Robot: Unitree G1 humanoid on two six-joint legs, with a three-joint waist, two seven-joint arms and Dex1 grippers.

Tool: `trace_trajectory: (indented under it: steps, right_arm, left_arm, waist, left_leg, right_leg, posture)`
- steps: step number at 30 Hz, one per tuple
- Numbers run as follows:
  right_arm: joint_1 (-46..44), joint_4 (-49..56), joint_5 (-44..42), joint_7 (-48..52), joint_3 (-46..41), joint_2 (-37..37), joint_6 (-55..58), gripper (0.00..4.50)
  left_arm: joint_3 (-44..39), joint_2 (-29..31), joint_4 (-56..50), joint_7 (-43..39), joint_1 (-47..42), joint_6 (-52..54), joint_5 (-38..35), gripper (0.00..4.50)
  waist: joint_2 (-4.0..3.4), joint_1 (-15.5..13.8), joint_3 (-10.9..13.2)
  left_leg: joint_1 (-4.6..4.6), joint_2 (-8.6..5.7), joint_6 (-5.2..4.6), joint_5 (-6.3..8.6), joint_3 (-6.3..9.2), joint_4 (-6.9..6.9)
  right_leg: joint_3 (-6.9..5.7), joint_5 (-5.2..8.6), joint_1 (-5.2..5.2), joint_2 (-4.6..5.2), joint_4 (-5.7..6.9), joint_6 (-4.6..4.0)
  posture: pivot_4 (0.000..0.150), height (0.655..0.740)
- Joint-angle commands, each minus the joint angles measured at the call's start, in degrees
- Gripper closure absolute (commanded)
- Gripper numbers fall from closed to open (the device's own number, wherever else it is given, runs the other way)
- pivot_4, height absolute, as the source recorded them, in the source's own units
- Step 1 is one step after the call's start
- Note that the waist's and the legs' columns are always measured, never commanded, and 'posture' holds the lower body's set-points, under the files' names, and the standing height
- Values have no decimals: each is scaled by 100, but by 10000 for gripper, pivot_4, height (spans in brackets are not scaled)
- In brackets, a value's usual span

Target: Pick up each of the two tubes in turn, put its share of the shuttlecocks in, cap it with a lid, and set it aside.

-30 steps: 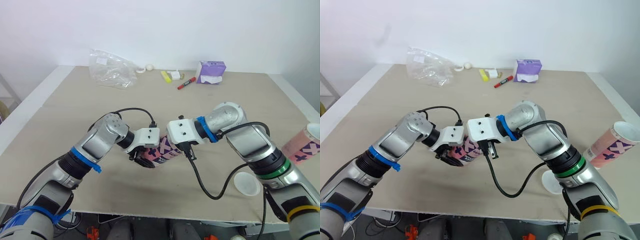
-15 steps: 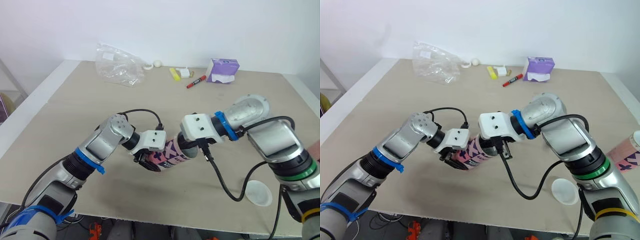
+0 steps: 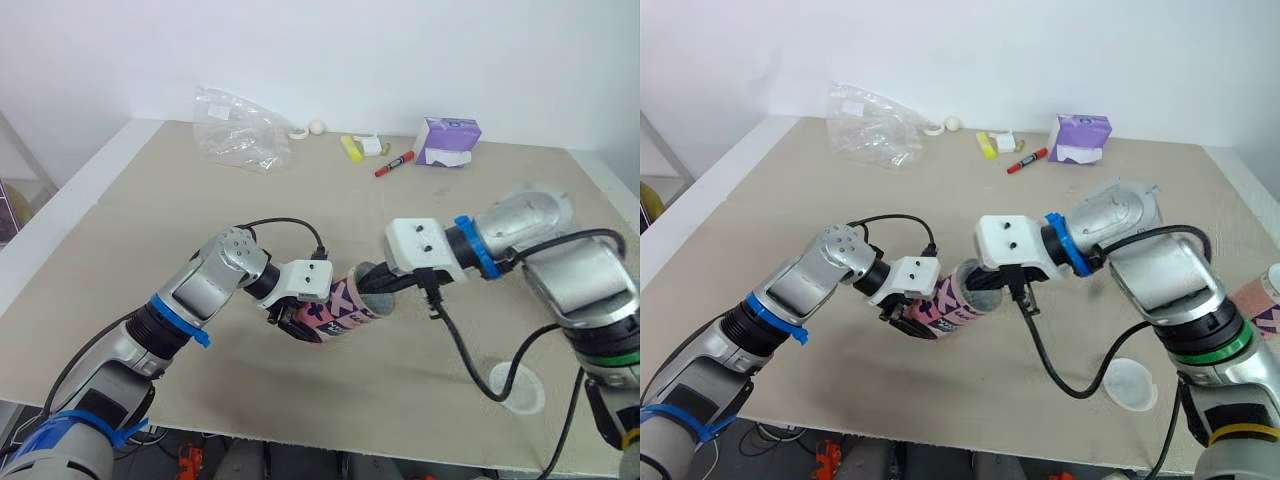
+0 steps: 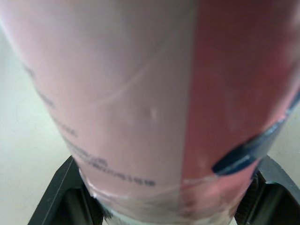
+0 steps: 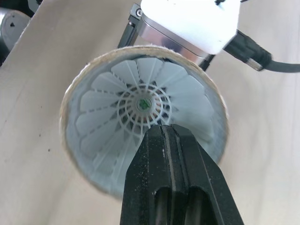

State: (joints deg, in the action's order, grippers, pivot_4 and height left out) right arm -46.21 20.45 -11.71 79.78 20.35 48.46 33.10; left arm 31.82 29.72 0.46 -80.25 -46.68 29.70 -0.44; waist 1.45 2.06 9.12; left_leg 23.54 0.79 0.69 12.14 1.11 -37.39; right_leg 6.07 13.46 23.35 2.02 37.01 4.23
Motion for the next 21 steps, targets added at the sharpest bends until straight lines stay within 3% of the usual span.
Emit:
trace_trajectory:
  steps: [1, 14, 21]
  right_arm:
    - [-51, -24, 196, -112, 313, -235, -134, 44432]
    - [-292, -531, 714, 56, 916, -724, -436, 44432]
    - [-247, -245, 550, 108, 582, -653, -228, 44432]
  left_arm:
    - [199, 12, 146, 265, 84, 61, 297, 16617]
    - [178, 19, 63, 299, 127, 122, 290, 16617]
    - [130, -32, 141, 395, 169, -40, 317, 16617]
  waist:
    - [0, -10, 1]
    - [2, 56, 1]
    - [1, 51, 0]
  left_leg:
    - [2, -1, 0, 0, 4, 0]
    - [-28, 30, 1, 0, 10, 1]
    - [-29, 31, 1, 0, 9, 1]
  right_leg:
    - [-3, 0, 1, 0, 0, 0]
    - [-21, -1, -2, -17, 0, -10]
    - [-22, -3, -2, -15, 0, -14]
  posture:
    - [1500, 7400]
    - [1500, 7400]
    - [1500, 7400]
